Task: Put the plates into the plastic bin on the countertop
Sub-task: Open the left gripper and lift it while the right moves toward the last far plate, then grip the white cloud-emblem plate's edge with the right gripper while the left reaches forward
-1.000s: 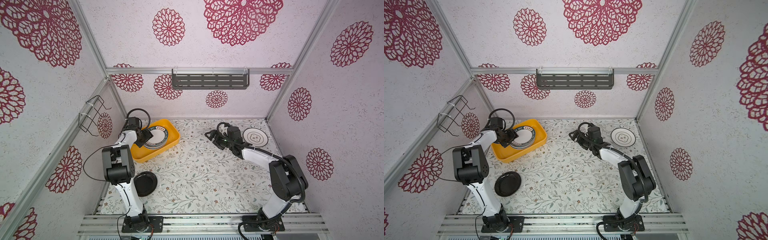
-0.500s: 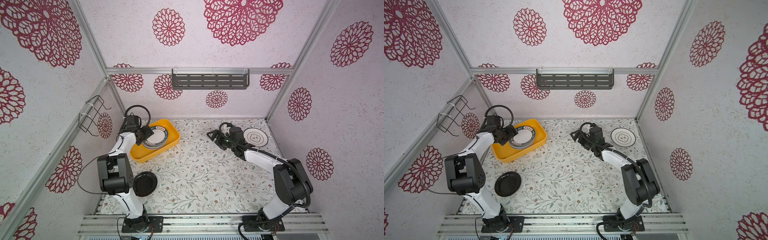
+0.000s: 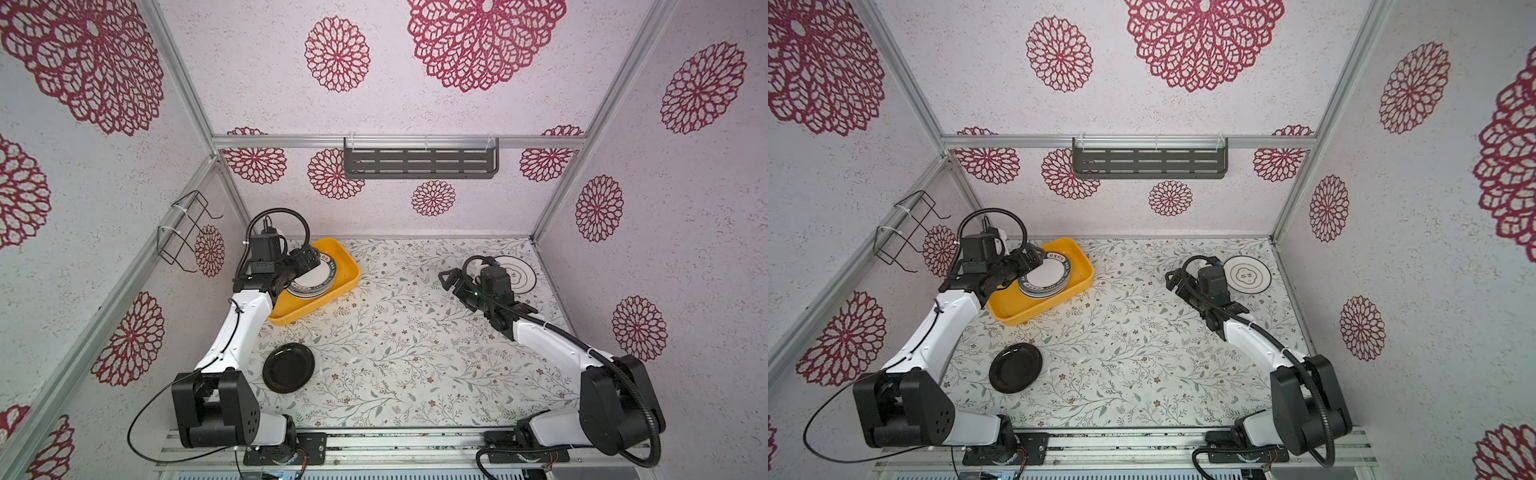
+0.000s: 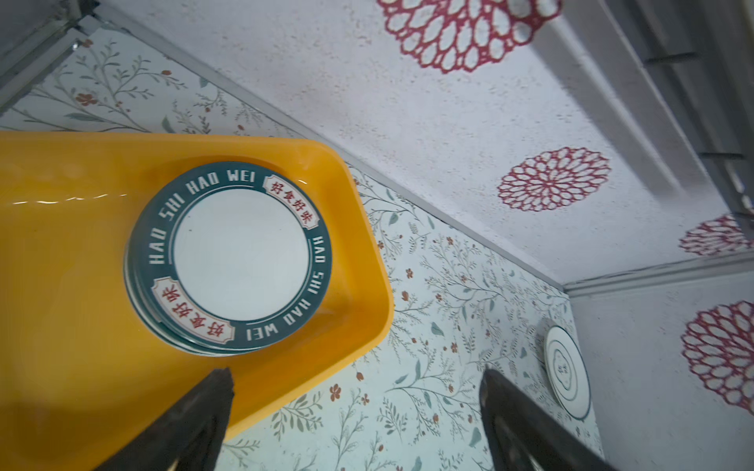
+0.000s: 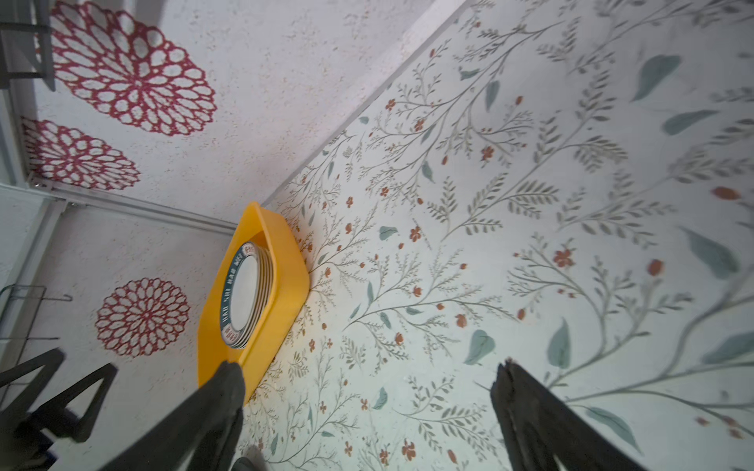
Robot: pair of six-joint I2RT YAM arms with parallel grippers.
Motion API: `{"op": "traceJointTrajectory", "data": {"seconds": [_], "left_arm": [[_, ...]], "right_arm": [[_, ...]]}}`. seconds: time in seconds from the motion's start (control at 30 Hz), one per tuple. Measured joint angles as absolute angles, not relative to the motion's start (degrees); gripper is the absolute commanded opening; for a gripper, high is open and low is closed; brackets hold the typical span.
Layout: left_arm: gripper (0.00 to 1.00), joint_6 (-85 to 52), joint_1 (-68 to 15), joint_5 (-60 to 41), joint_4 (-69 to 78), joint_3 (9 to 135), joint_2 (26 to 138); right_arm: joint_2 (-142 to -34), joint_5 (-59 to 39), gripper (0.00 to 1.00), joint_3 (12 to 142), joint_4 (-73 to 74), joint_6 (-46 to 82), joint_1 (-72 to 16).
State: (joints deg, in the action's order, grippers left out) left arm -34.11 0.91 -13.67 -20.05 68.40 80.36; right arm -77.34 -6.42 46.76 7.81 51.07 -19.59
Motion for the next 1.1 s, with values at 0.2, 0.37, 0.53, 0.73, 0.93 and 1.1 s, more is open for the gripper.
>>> {"op": "traceJointTrajectory", "data": {"seconds": [0.2,0.37,0.53,0.73,0.93,1.1], "left_arm": [[0.97,-34.0,-4.7,-14.5,-15.2,64.1,74.5],[0.97,-33.5,-11.8,-14.8,-10.8,62.8,72.3],[0.97,-32.7,-18.5,-15.7,-5.9,62.5,73.2],[0.97,-31.4,-25.3,-16.1,-3.7,64.5,79.5],[0.97,-31.1,-31.6,-17.3,-2.2,70.5,89.2],[0.97,-29.7,-36.2,-16.1,-2.5,74.2,96.0]], "right_arm": [[-68.9,0.5,0.99,38.6,4.7,51.4,-14.3],[-62.5,2.3,0.99,33.0,3.4,51.7,-6.5],[-61.0,0.1,0.99,30.3,3.2,51.5,2.4],[-65.3,-5.4,0.99,29.3,6.3,51.4,10.7],[-75.1,-13.0,0.96,29.5,12.7,51.7,16.6],[-81.6,-17.5,0.96,29.9,16.2,53.2,19.0]]}}
